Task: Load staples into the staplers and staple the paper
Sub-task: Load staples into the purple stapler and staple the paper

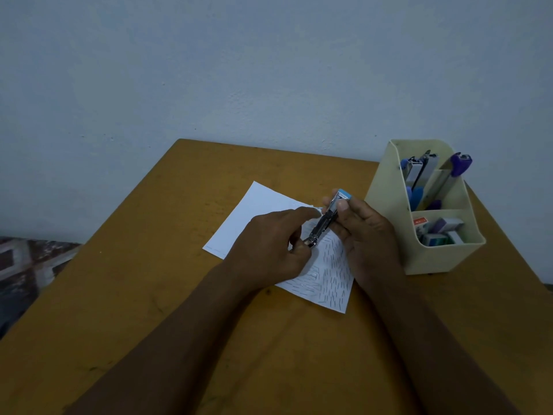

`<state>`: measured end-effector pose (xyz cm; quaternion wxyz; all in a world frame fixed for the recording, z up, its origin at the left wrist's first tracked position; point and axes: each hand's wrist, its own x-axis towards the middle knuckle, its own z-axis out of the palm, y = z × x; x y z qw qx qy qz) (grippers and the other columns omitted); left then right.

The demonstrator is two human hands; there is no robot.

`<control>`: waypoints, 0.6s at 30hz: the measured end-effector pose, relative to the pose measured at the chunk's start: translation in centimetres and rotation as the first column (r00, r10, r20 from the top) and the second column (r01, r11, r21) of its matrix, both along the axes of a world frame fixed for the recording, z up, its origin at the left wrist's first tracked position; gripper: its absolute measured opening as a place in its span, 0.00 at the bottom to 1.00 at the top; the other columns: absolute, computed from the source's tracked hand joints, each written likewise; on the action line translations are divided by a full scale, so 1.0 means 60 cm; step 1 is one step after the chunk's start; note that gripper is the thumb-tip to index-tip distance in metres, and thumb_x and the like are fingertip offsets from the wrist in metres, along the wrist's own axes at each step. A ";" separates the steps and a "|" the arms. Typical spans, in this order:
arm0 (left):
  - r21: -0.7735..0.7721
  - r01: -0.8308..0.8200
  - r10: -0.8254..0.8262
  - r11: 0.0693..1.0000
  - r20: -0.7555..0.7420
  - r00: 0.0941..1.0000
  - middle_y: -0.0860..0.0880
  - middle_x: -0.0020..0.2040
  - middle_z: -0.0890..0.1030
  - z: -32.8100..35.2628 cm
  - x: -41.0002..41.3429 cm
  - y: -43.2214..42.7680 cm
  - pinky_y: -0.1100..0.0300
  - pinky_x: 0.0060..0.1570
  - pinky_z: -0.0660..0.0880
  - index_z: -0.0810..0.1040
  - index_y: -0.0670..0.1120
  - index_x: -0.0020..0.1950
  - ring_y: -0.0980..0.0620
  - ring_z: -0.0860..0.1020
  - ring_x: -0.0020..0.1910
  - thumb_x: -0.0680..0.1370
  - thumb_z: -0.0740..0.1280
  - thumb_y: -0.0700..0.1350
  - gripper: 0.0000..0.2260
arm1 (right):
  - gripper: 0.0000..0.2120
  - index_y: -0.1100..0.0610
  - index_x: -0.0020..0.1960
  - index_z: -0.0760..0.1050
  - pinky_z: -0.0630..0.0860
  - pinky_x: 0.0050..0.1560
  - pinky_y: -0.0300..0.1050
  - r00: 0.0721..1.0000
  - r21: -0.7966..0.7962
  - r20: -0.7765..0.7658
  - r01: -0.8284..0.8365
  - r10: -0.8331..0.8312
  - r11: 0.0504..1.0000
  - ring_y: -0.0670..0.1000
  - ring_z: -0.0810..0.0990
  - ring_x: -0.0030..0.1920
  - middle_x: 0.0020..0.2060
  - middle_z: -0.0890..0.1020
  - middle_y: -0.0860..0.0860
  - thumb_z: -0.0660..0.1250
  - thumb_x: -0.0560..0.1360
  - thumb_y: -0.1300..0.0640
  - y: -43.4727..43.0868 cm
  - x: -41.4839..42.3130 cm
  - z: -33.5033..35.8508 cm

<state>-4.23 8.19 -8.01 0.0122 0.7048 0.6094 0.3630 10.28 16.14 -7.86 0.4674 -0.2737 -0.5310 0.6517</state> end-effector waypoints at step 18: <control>0.026 0.009 -0.002 1.000 -0.246 0.969 0.48 0.41 0.81 -0.003 0.004 0.005 0.64 0.30 0.68 0.78 0.46 0.62 0.52 0.77 0.34 0.74 0.61 0.47 0.18 | 0.09 0.56 0.53 0.78 0.78 0.51 0.39 1.000 -0.035 -0.019 0.011 -0.011 0.999 0.48 0.82 0.53 0.51 0.83 0.52 0.59 0.79 0.59 0.001 -0.004 -0.001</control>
